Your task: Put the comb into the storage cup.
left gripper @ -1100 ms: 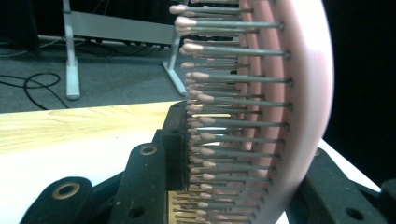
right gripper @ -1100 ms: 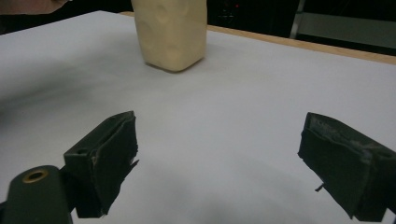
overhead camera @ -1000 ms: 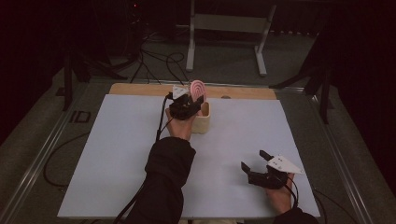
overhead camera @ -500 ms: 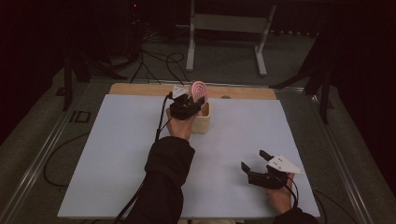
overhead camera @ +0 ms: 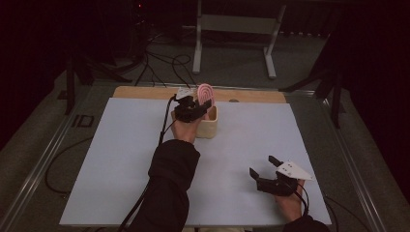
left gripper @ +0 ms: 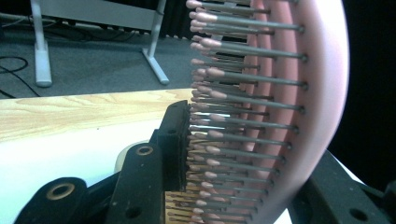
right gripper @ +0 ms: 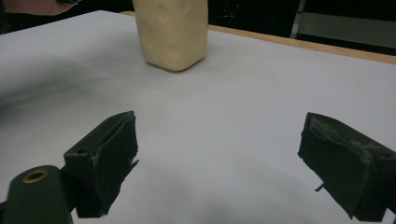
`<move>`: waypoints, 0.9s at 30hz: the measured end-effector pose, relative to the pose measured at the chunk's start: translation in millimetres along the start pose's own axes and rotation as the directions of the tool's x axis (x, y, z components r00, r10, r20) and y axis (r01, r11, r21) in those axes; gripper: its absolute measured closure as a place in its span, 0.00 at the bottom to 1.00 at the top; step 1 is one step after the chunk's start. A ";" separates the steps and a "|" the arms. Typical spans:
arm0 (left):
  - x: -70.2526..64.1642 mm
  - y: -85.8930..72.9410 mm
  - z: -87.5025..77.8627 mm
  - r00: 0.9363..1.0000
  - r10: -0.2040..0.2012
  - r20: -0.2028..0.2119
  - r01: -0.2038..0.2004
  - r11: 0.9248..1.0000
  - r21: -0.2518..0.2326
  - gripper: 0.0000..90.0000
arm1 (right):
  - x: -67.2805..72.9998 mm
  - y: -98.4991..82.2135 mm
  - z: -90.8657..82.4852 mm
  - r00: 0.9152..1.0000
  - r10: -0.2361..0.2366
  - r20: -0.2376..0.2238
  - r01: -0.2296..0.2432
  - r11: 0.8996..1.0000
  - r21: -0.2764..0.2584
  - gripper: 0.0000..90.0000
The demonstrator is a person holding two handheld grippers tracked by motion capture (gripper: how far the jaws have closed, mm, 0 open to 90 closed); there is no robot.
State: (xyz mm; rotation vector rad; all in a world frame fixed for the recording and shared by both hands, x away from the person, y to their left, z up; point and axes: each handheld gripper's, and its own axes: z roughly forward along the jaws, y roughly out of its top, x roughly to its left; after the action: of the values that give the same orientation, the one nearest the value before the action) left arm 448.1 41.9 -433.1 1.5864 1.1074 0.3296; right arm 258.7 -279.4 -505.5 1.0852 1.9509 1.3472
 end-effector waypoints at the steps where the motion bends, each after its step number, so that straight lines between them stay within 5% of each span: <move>1: 1.4 0.4 -0.1 1.000 -0.007 0.004 0.007 1.000 0.002 0.68 | -0.1 0.0 0.0 1.000 0.000 0.000 0.000 1.000 0.000 0.13; 10: 5.3 1.5 -0.7 1.000 0.003 -0.006 -0.002 0.999 0.040 0.60 | 0.7 -0.2 0.3 1.000 -0.001 -0.001 0.001 1.000 0.004 0.12; 19: 5.9 0.2 -0.1 0.996 0.016 -0.085 -0.012 0.999 0.048 0.25 | 0.1 -0.3 0.4 1.000 0.000 -0.001 0.000 1.000 0.003 0.13; 27: 4.6 2.4 -3.0 0.988 0.043 -0.146 -0.036 0.998 0.045 0.09 | 0.1 -0.2 -0.1 1.000 0.001 -0.002 -0.001 1.000 0.002 0.12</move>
State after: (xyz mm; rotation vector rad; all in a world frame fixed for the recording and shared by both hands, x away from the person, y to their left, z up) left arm 449.5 47.5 -431.6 1.6438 1.2034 0.4588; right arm 258.5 -279.4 -505.7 1.0863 1.9531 1.3479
